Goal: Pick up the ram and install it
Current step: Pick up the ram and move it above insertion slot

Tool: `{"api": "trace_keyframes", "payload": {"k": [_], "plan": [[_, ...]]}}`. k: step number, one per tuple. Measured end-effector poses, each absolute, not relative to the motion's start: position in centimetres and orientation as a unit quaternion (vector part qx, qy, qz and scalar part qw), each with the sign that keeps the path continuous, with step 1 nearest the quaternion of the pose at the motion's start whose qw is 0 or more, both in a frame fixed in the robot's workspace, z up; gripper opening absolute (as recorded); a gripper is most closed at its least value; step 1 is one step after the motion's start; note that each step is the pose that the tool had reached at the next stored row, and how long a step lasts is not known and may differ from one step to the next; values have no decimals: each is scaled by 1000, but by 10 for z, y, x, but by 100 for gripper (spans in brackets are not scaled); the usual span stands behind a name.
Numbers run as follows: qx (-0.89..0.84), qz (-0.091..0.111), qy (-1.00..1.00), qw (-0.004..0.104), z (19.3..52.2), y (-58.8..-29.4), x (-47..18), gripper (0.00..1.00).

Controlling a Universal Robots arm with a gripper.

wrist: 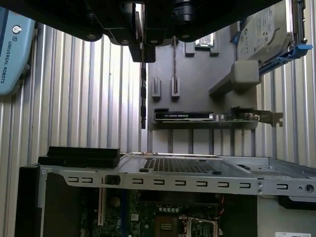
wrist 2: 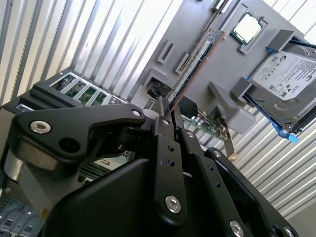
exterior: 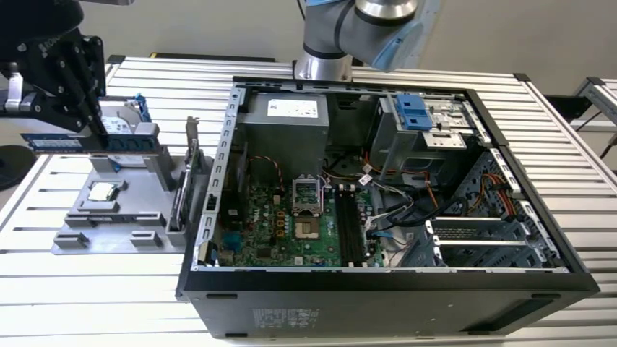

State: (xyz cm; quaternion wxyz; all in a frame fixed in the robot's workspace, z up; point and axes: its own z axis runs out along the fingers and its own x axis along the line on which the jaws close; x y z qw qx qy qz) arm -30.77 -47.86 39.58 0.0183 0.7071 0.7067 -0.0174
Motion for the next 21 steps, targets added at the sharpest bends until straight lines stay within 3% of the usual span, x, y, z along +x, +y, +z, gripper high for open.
{"api": "trace_keyframes", "payload": {"k": [21], "plan": [[707, -18, 707, 19, 396, -479, -298, 0]]}}
